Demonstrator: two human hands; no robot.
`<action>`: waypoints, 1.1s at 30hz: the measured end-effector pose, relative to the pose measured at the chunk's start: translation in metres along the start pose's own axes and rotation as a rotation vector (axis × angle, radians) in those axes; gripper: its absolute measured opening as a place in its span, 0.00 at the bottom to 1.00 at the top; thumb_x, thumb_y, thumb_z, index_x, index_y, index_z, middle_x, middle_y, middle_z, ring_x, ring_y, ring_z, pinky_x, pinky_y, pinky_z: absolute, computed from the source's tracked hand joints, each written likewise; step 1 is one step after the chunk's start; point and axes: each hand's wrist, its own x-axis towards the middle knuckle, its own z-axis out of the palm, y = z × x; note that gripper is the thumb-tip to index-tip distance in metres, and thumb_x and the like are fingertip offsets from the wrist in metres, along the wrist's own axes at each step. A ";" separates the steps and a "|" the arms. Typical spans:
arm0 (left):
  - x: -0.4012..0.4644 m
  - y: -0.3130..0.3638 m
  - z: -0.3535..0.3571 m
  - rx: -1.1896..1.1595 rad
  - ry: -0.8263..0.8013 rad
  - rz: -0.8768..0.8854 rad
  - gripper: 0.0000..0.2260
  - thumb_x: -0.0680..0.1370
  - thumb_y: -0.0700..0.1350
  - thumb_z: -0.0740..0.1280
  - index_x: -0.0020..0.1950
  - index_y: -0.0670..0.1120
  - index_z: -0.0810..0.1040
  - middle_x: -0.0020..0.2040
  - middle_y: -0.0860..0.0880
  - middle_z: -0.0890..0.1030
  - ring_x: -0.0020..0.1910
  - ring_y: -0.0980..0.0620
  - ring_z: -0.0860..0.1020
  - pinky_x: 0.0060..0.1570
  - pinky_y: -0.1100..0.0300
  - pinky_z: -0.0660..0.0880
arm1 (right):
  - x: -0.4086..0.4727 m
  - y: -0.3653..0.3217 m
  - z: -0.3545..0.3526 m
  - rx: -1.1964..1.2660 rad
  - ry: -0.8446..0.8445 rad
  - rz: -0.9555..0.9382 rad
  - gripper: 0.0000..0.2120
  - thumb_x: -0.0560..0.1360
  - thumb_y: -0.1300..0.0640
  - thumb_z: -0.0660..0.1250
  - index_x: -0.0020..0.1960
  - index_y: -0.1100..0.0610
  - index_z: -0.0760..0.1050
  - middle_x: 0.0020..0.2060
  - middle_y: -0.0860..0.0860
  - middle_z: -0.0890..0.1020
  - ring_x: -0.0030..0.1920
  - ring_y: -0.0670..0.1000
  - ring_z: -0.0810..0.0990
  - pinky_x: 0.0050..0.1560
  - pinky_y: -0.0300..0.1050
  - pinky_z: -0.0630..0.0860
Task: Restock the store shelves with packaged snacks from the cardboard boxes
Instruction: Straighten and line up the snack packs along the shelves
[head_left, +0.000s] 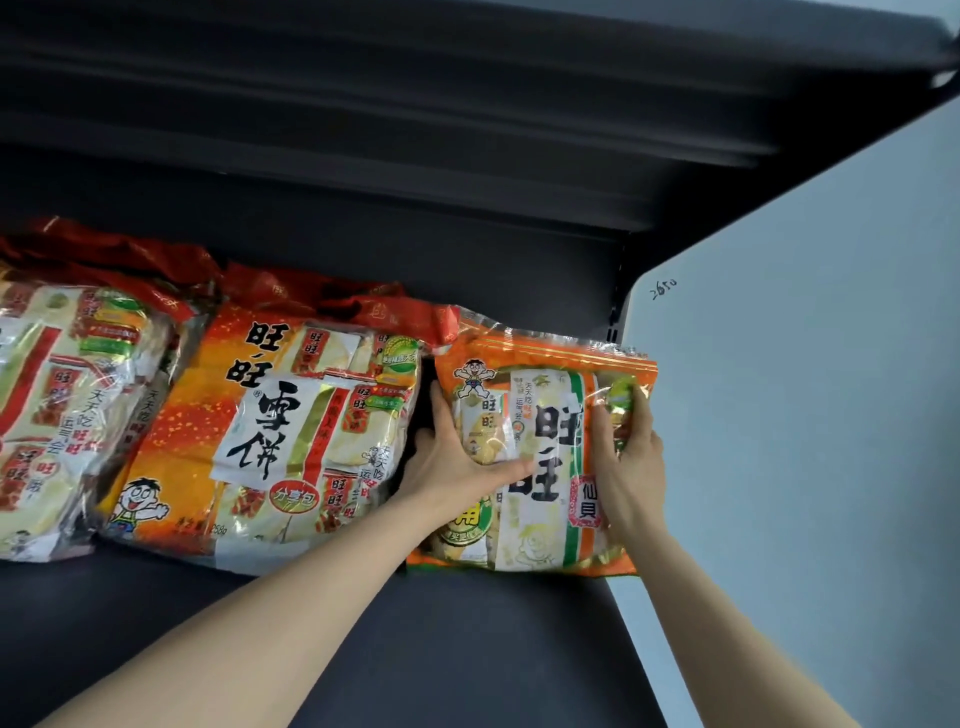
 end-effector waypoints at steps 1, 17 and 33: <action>-0.007 0.002 0.001 0.052 0.016 0.006 0.63 0.60 0.76 0.71 0.76 0.61 0.27 0.80 0.44 0.56 0.72 0.40 0.68 0.68 0.47 0.67 | -0.002 -0.001 -0.003 -0.010 0.034 0.007 0.29 0.80 0.34 0.56 0.78 0.38 0.55 0.66 0.53 0.70 0.61 0.55 0.75 0.64 0.53 0.70; -0.018 -0.017 0.016 0.974 0.084 0.466 0.64 0.63 0.79 0.62 0.75 0.47 0.23 0.75 0.37 0.24 0.74 0.32 0.28 0.74 0.34 0.38 | -0.029 0.027 0.007 -0.900 -0.045 -0.878 0.36 0.78 0.28 0.50 0.81 0.46 0.58 0.81 0.59 0.53 0.80 0.65 0.49 0.72 0.74 0.54; -0.003 0.009 -0.005 1.024 0.022 0.672 0.60 0.68 0.74 0.66 0.76 0.50 0.24 0.72 0.41 0.20 0.71 0.38 0.21 0.71 0.37 0.28 | 0.023 -0.005 -0.021 -0.418 0.068 -0.379 0.28 0.83 0.43 0.57 0.80 0.48 0.56 0.79 0.58 0.58 0.79 0.61 0.55 0.76 0.63 0.58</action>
